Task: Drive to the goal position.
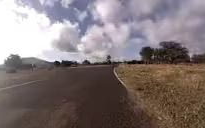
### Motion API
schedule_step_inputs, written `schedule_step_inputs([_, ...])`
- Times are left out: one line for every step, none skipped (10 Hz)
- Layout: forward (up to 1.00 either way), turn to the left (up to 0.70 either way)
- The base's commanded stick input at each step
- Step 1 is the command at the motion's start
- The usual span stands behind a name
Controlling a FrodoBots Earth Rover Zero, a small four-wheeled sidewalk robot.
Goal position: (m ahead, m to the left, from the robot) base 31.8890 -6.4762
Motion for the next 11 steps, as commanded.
schedule_step_inputs([0.50, 0.00])
schedule_step_inputs([0.50, 0.00])
schedule_step_inputs([0.50, 0.00])
schedule_step_inputs([0.50, 0.00])
schedule_step_inputs([0.50, 0.00])
schedule_step_inputs([0.50, -0.14])
schedule_step_inputs([0.50, -0.29])
schedule_step_inputs([0.50, -0.50])
schedule_step_inputs([0.50, -0.50])
schedule_step_inputs([0.50, -0.32])
schedule_step_inputs([0.50, -0.09])
